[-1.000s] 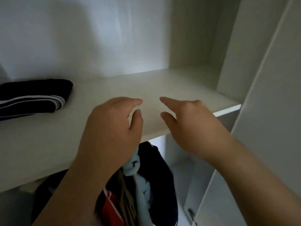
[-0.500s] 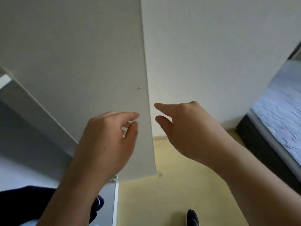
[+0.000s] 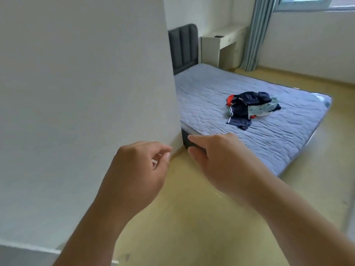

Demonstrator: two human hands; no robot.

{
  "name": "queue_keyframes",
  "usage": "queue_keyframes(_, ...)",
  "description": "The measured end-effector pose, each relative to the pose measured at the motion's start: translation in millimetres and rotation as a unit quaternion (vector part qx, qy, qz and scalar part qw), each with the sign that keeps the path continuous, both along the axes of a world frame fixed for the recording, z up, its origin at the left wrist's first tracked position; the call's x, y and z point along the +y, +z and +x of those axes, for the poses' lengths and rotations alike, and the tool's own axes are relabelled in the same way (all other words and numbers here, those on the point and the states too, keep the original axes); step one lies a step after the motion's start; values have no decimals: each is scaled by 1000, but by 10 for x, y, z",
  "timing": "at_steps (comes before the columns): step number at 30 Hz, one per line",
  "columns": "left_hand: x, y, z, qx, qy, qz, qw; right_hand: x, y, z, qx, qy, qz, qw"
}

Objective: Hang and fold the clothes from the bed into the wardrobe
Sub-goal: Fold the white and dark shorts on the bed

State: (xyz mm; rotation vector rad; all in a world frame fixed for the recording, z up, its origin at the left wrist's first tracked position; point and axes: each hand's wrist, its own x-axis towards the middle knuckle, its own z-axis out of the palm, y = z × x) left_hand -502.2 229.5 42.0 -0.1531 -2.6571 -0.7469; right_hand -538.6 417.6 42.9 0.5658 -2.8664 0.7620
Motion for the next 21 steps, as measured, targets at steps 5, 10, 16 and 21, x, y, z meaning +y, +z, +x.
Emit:
queue_keyframes(5, 1048, -134, -1070, -22, -79, 6, 997, 1073, -131, -754, -26, -87, -2, 996)
queue_keyframes(10, 1769, -339, -2062, -49, -122, 4, 991, 1902, -306, -1543, -42, -138, 17, 989)
queue_keyframes(16, 2580, -724, -3391, -68, -183, 6, 981, 2700, -522, -2646, -38, -210, 56, 975)
queue_keyframes(21, 3191, -880, -4402, -99, -232, -22, 967, 3232, -586, -3438, -46, -232, 69, 969)
